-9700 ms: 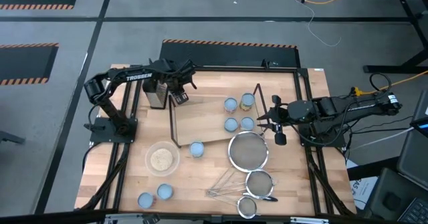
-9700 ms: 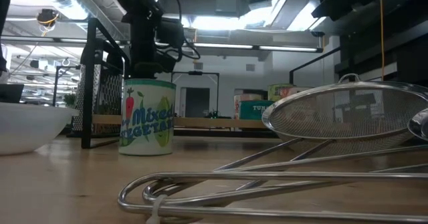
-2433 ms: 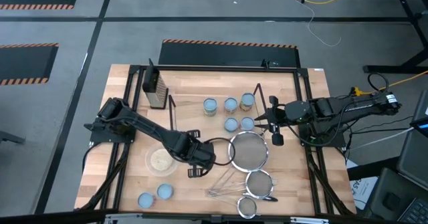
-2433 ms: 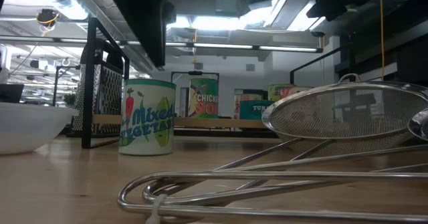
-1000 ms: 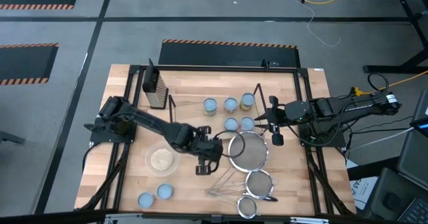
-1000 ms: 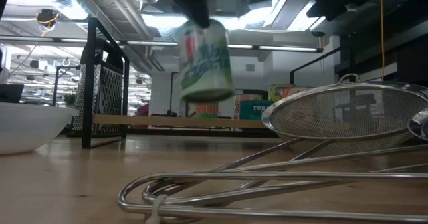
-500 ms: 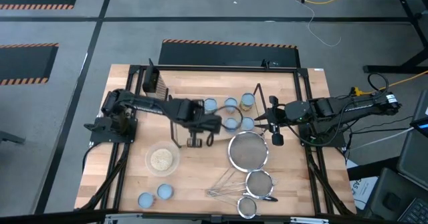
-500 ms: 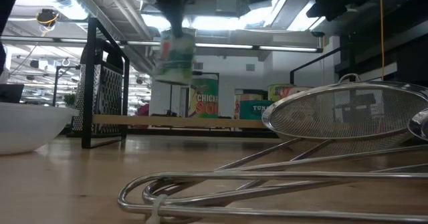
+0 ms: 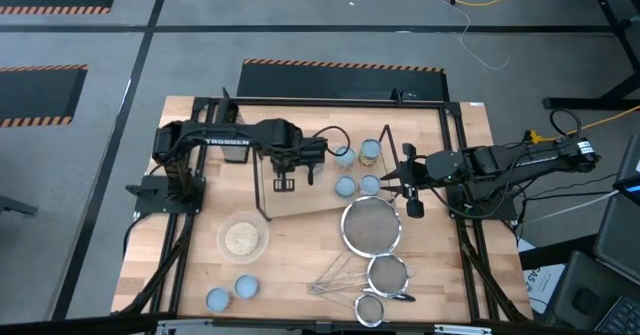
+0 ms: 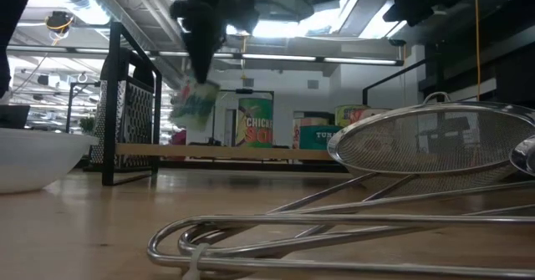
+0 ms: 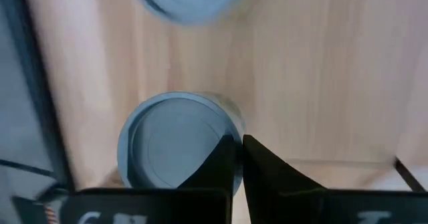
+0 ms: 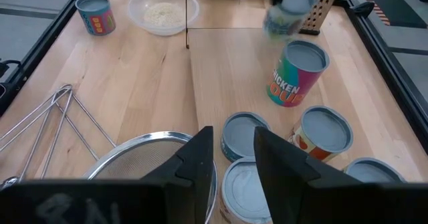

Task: Pick and place cans onto a shelf
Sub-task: Put the large white can on the shelf

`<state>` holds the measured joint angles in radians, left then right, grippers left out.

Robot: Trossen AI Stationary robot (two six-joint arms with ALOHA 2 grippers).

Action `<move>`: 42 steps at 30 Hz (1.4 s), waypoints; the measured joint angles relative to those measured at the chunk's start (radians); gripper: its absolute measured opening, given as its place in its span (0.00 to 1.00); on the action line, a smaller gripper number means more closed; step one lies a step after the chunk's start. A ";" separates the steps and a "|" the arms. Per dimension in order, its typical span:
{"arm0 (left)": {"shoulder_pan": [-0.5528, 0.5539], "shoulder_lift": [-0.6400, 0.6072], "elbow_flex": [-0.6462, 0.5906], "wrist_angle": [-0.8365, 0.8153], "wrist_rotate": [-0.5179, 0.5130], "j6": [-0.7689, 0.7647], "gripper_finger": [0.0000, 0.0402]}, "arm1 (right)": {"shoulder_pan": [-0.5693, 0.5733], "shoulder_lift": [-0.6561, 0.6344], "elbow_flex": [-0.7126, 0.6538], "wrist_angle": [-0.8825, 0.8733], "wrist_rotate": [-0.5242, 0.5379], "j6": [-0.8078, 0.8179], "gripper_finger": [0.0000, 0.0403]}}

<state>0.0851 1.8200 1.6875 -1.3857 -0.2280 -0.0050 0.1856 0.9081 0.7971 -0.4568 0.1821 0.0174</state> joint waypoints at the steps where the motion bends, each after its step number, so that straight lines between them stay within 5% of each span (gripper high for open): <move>1: 0.007 -0.004 -0.021 0.015 0.017 0.007 0.02 | 0.000 0.000 0.000 0.000 0.000 0.000 0.28; 8: 0.047 -0.029 -0.134 0.194 0.088 0.068 0.02 | 0.000 0.000 0.000 0.000 0.000 0.000 0.28; 19: 0.067 -0.039 -0.162 0.227 0.115 0.061 0.02 | 0.000 0.000 0.000 0.000 0.000 0.000 0.28; 25: 0.068 -0.146 -0.184 0.221 0.122 0.031 0.02 | 0.000 0.000 0.000 0.000 0.000 0.000 0.28; 34: 0.069 -0.371 -0.430 0.458 0.134 -0.019 0.02 | -0.001 0.000 -0.001 0.006 0.000 0.000 0.28; 42: 0.070 -0.382 -0.555 0.571 0.146 -0.017 0.02 | -0.001 0.000 -0.002 0.005 0.000 0.000 0.28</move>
<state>0.1551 1.4376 1.1321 -0.8145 -0.0822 -0.0216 0.1848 0.9077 0.7956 -0.4515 0.1822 0.0174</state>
